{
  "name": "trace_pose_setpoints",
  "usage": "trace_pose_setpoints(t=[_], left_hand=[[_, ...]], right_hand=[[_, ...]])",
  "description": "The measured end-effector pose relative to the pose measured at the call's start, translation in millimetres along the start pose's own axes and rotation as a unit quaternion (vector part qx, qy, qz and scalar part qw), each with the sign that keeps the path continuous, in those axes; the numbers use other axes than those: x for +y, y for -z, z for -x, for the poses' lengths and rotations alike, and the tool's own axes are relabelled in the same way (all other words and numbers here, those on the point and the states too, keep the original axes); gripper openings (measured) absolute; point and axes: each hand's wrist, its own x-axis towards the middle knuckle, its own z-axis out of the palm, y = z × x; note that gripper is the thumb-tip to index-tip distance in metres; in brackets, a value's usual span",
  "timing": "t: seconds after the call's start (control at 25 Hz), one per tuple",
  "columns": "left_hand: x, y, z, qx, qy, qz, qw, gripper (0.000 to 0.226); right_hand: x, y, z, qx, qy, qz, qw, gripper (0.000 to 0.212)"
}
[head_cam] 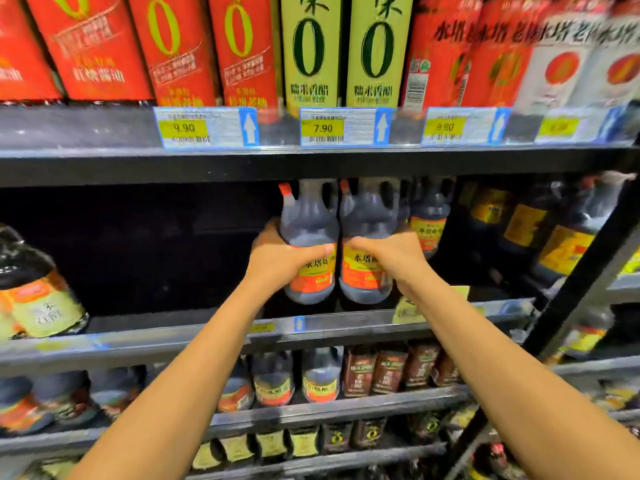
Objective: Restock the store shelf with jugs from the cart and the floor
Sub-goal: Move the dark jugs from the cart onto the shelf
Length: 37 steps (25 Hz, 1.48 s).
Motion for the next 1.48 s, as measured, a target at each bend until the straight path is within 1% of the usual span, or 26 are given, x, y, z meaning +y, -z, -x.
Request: trace_pose_setpoints(t=[0.08, 0.12, 0.16, 0.24, 0.28, 0.32, 0.36, 0.44, 0.52, 0.56, 0.64, 0.72, 0.84, 0.92, 1.0, 1.08, 1.12, 1.24, 1.32, 1.4, 1.48], left_hand=[[-11.9, -7.1, -2.2, 0.004, 0.008, -0.030, 1.000, 0.070], [-18.5, -10.3, -2.0, 0.001, 0.019, -0.037, 0.999, 0.072], [-25.4, -13.4, -1.6, -0.005, 0.030, -0.035, 0.999, 0.076], [-38.4, -20.7, -0.9, -0.017, 0.039, 0.000, 0.999, 0.081], [-41.8, -23.4, -0.7, -0.026, 0.039, 0.015, 0.999, 0.080], [-42.6, -25.5, -1.2, -0.039, 0.038, 0.019, 0.998, 0.077], [-42.0, -27.8, -2.7, -0.056, 0.038, 0.018, 0.998, 0.073], [-40.5, -34.1, -6.8, -0.089, 0.043, 0.014, 0.995, 0.072], [-38.9, -43.0, -9.1, -0.105, 0.043, 0.003, 0.993, 0.078], [-37.0, -48.7, -9.4, -0.109, 0.041, -0.004, 0.993, 0.082], [-32.0, -61.9, -9.6, -0.108, 0.037, -0.014, 0.993, 0.088], [-25.7, -79.9, -9.8, -0.115, 0.030, -0.031, 0.992, 0.092], [-15.6, -109.8, -8.6, -0.125, 0.032, -0.041, 0.991, 0.094], [-5.3, -129.2, -5.8, -0.131, 0.033, -0.040, 0.990, 0.091], [0.7, -145.5, 0.1, -0.133, 0.040, -0.027, 0.990, 0.087], [0.0, -158.1, 12.7, -0.117, 0.030, -0.035, 0.992, 0.084], [-4.7, -161.2, 19.6, -0.100, 0.017, -0.053, 0.993, 0.083], [-10.0, -167.3, 32.0, -0.068, -0.013, -0.099, 0.993, 0.079], [-8.1, -172.0, 23.8, -0.071, -0.002, -0.096, 0.993, 0.075], [-6.2, -178.6, 12.5, -0.070, 0.028, -0.081, 0.994, 0.071], [-7.7, -186.4, 3.6, -0.061, 0.047, -0.095, 0.992, 0.073]], right_hand=[[7.7, -0.9, -7.2, -0.003, 0.015, -0.018, 1.000, 0.053], [11.9, -0.7, -9.9, -0.006, 0.019, -0.013, 1.000, 0.059], [17.3, -0.5, -14.2, -0.013, 0.021, -0.004, 1.000, 0.069], [27.0, 0.7, -21.2, -0.032, 0.020, 0.022, 0.999, 0.090], [31.8, 2.8, -24.6, -0.038, 0.017, 0.040, 0.998, 0.093], [33.2, 5.5, -26.5, -0.039, 0.015, 0.056, 0.998, 0.090], [31.9, 9.4, -27.5, -0.042, 0.016, 0.061, 0.997, 0.082], [31.1, 19.5, -30.6, -0.061, 0.002, 0.033, 0.998, 0.060], [34.1, 33.3, -31.7, -0.073, -0.016, 0.006, 0.997, 0.047], [36.8, 40.3, -33.3, -0.068, -0.018, 0.011, 0.997, 0.041], [40.1, 54.6, -37.6, -0.048, -0.015, 0.061, 0.997, 0.035], [43.1, 71.8, -43.2, -0.021, -0.020, 0.116, 0.993, 0.034], [49.9, 95.9, -48.6, 0.017, -0.031, 0.119, 0.992, 0.038], [55.9, 109.2, -50.1, 0.043, -0.032, 0.114, 0.992, 0.049], [59.2, 120.0, -50.5, 0.066, -0.036, 0.123, 0.990, 0.069], [63.1, 131.8, -47.3, 0.078, -0.048, 0.129, 0.987, 0.083], [65.3, 134.7, -44.8, 0.080, -0.048, 0.147, 0.985, 0.085], [69.3, 139.4, -39.9, 0.079, -0.024, 0.189, 0.978, 0.080], [72.6, 138.0, -46.3, 0.086, -0.023, 0.184, 0.979, 0.071], [75.2, 136.1, -54.4, 0.091, -0.024, 0.176, 0.980, 0.056], [81.4, 134.7, -66.9, 0.101, -0.016, 0.156, 0.982, 0.044]])
